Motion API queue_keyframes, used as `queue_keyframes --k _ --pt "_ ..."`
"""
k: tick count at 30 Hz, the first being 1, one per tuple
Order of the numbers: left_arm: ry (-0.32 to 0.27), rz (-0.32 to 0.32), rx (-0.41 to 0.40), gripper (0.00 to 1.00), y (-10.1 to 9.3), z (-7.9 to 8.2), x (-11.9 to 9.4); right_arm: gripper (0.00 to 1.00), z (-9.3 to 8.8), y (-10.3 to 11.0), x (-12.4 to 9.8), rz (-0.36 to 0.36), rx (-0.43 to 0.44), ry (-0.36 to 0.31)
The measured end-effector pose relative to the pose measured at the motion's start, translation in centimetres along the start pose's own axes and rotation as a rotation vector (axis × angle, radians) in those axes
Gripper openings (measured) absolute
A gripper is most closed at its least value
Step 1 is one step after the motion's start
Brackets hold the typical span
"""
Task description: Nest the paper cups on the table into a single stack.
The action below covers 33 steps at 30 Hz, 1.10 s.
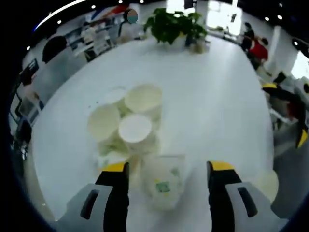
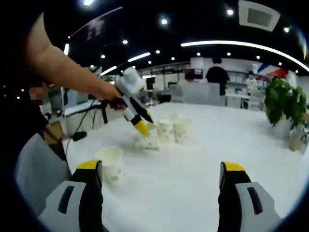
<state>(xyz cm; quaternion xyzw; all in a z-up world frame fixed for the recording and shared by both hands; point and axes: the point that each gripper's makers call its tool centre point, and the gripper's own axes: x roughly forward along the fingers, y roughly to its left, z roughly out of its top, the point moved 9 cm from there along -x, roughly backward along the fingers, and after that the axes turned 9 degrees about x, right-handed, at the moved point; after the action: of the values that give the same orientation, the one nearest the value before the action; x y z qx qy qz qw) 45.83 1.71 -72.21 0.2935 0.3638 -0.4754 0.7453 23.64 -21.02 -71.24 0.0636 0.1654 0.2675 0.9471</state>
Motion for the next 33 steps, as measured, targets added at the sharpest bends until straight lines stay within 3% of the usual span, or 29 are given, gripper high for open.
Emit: queue_keyframes --k 7,19,33 --pt "0.078 0.009 -0.016 0.57 -0.1 -0.7 1.6 1.00 -0.1 -0.1 -0.1 -0.007 0.012 -0.002" --pt "0.131 -0.013 -0.043 0.43 -0.7 -1.1 3.1 0.99 -0.2 0.0 -0.2 -0.009 0.021 0.004" --pt "0.079 -0.029 -0.069 0.37 -2.2 -1.6 2.5 0.98 -0.3 0.2 -0.3 -0.010 0.023 0.010"
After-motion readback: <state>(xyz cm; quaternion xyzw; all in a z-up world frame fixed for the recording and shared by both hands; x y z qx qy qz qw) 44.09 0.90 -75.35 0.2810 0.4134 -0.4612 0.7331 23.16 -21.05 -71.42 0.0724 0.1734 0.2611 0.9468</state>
